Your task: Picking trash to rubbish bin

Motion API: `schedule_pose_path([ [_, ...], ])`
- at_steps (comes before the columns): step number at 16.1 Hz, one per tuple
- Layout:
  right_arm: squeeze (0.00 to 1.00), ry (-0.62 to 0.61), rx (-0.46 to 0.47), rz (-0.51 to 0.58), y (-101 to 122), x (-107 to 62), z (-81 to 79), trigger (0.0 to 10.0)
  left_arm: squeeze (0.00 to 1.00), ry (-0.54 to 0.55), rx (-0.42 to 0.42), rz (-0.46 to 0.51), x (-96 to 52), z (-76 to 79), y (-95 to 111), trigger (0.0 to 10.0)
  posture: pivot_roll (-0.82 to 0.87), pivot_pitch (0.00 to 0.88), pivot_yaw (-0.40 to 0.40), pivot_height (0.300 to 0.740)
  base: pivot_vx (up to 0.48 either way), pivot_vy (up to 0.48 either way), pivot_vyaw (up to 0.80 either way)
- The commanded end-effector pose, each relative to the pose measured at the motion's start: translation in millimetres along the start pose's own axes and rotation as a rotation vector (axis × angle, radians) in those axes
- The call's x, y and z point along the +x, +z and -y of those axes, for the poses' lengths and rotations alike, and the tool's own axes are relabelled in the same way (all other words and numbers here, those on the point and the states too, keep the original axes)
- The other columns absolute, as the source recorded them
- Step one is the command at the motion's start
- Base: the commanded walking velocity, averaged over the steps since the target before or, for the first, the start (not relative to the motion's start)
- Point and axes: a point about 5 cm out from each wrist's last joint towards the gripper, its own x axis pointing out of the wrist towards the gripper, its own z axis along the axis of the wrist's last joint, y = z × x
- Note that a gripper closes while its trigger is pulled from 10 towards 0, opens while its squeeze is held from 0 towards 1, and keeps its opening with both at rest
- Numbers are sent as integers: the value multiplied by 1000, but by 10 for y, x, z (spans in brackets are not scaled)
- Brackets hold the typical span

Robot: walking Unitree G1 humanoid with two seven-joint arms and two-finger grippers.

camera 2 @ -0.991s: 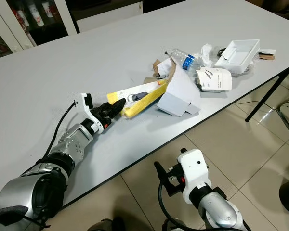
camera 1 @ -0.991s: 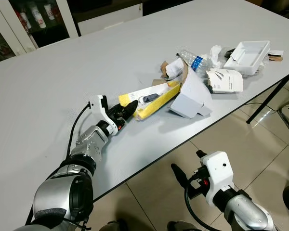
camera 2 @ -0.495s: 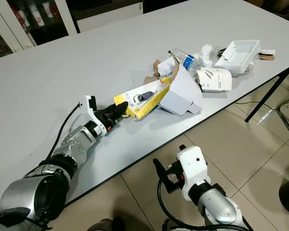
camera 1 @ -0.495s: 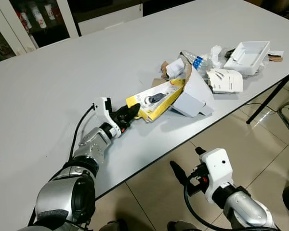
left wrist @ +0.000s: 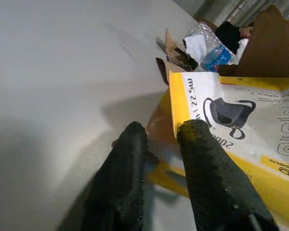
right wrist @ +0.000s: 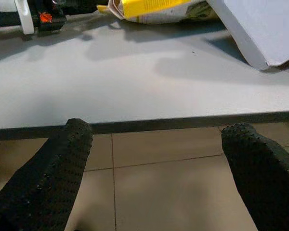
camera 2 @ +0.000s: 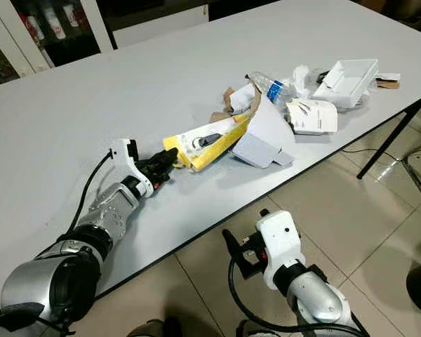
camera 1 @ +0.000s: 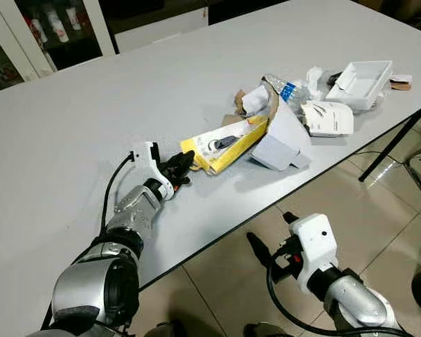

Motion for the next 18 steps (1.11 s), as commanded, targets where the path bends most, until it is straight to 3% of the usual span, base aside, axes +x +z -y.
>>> schedule_pose_path([
  [1, 0, 12, 3, -1, -13, 2, -13, 10000, 0, 32, -25, -3, -56, -64, -52, 0, -330, 117, 54, 740, 0, 0, 0],
  [5, 0, 14, 0, 9, 4, 48, -9, 10000, 0, -22, -68, 10, -32, -14, -41, 0, -318, 106, 57, 740, 0, 0, 0],
  [7, 0, 18, 3, 15, 4, 83, -23, 10000, 0, -4, -75, 49, -67, -72, 13, 0, -287, 97, 59, 740, 0, 0, 0],
  [10, 0, 42, 21, 27, -33, 172, -85, 10000, 0, -41, 28, 94, -251, -193, 31, 0, -220, 87, 66, 740, 0, 0, 0],
  [12, 0, 52, 34, 39, -33, 240, -124, 10000, 0, -24, 148, 118, -459, -275, 8, 0, -201, 82, 69, 740, 0, 0, 0],
  [14, 0, 61, 41, 50, -34, 301, -138, 10000, 0, 8, 215, 142, -689, -289, -31, 0, -161, 77, 59, 740, 0, 0, 0],
  [17, 0, 75, 42, 61, -30, 364, -136, 10000, 0, 68, 279, 163, -715, -268, 6, 0, -128, 72, 44, 740, 0, 0, 0],
  [18, 0, 83, 38, 66, -29, 399, -131, 10000, 1000, 11, 216, 210, -613, -181, 85, 10000, -122, 73, 39, 740, 0, 0, 0],
])
